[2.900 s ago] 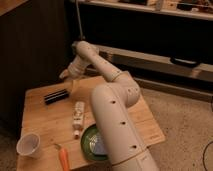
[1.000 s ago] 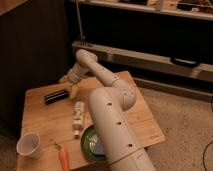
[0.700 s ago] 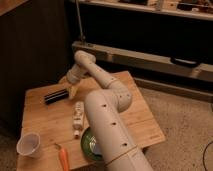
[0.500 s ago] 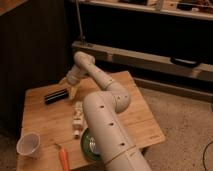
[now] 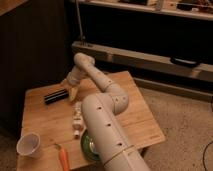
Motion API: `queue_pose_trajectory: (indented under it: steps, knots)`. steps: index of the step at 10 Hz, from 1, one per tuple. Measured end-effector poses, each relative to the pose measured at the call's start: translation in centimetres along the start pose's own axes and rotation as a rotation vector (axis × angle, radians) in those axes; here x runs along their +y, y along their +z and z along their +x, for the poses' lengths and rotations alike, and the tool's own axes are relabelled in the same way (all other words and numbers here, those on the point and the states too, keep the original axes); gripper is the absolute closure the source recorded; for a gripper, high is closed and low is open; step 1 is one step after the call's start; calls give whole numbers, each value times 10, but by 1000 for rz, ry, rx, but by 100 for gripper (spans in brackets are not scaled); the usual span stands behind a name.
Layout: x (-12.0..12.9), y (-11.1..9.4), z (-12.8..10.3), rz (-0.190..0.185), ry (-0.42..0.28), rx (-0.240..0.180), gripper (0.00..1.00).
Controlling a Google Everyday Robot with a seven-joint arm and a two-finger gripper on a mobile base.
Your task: Place the eraser in the ceramic cup
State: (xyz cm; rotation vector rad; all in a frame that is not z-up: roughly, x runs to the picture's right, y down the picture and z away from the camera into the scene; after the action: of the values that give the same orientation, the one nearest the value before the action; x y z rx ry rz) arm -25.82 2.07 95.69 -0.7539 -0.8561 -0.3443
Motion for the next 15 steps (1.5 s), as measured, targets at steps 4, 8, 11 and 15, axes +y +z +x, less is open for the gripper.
queue_pose_trajectory:
  steps: [4, 8, 11, 15]
  knots:
    - [0, 1, 1, -4, 4, 0, 21]
    - [0, 1, 0, -4, 3, 0, 55]
    - [0, 1, 0, -3, 3, 0, 86]
    - [1, 1, 0, -8, 3, 0, 94]
